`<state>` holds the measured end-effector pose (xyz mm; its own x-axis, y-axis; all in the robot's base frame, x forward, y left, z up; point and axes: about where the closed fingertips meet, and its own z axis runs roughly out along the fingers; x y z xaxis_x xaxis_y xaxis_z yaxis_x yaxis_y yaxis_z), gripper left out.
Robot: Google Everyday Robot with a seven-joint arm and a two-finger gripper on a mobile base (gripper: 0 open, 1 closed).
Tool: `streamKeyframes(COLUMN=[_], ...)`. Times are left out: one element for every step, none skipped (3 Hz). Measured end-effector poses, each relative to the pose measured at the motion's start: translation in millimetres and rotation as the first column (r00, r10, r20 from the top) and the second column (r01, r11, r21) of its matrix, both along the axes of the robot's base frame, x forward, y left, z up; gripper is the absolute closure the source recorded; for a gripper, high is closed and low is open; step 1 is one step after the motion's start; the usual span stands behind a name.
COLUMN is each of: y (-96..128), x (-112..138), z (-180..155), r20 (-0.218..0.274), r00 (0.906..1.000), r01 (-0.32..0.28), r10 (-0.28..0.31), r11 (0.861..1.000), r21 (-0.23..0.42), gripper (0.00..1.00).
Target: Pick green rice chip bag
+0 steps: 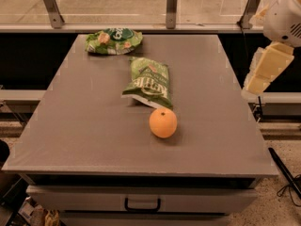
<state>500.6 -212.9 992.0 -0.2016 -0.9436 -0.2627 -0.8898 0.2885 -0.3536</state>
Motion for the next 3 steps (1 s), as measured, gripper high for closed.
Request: streamKeyframes(y=[12,41,79], x=[37,71,101], z=[8,15,8], r20=[0.085,0.143,0.161], r00=[0.9960,0.9855,0.9744], r01=[-0.029,-0.097,-0.167], r10=[0.027,0.090,0.158], r11=[0.999,0.994,0.985], r21=[0.032,0.041,0.043], gripper=[0.00,0.00,0.00])
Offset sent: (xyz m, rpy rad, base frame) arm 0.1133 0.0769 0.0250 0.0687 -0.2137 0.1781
